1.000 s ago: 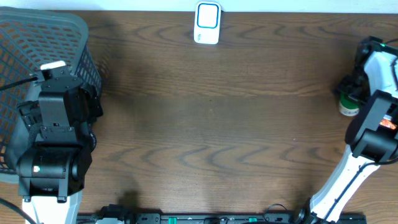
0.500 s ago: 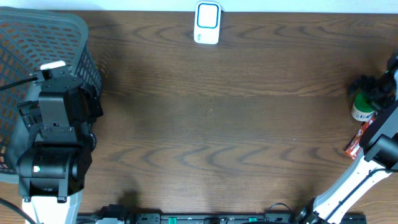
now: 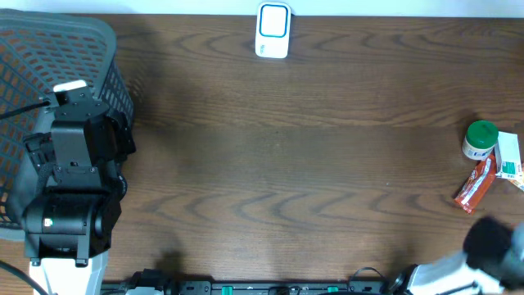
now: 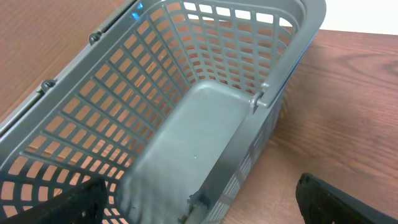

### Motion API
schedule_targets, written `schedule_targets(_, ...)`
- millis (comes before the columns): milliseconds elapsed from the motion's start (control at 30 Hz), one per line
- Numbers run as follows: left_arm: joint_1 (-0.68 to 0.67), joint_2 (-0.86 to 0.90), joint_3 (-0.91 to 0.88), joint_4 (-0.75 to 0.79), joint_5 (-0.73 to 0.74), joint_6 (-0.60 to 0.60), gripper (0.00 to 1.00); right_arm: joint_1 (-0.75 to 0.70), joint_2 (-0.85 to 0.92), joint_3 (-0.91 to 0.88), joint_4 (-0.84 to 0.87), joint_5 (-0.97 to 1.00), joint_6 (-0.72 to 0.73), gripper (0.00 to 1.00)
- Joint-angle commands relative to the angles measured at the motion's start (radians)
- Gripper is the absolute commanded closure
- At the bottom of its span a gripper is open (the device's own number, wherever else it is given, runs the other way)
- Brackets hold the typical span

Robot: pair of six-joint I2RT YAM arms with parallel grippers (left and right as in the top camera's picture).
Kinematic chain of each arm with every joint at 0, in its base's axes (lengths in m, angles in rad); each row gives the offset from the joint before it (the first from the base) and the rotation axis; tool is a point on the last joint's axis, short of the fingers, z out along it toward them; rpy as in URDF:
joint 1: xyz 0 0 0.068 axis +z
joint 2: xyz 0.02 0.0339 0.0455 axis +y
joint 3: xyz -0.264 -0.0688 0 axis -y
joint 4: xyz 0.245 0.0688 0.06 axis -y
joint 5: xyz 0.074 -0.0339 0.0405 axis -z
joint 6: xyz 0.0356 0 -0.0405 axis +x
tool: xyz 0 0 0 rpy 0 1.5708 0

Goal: Scan the item barcode

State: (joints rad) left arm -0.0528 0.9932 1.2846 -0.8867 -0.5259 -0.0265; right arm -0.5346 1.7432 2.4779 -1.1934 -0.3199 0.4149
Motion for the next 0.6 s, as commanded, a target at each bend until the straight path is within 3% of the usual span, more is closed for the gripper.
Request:
schedule_targets(0, 0.006, 0.000, -0.005, 0.001, -0.008, -0.005, 0.04, 0.045, -0.076, -0.003, 0.009, -0.142, 0.055, 0.01)
schedule_targets(167, 0.006, 0.000, -0.005, 0.001, -0.008, -0.005, 0.04, 0.093, -0.206, -0.003, 0.100, -0.263, 0.085, 0.01)
schedule_targets(300, 0.006, 0.000, -0.005, 0.001, -0.008, -0.005, 0.04, 0.115, -0.296, -0.003, 0.378, -0.506, 0.086, 0.01)
schedule_targets(333, 0.006, 0.000, -0.005, 0.001, -0.008, -0.005, 0.04, 0.117, -0.327, -0.003, 0.552, -0.571, 0.086, 0.01)
schedule_targets(467, 0.006, 0.000, -0.005, 0.001, -0.008, -0.005, 0.04, 0.117, -0.379, -0.003, 0.814, -0.575, 0.086, 0.01)
schedule_targets(567, 0.006, 0.000, -0.005, 0.001, -0.008, -0.005, 0.04, 0.117, -0.421, -0.003, 0.886, -0.576, 0.086, 0.01)
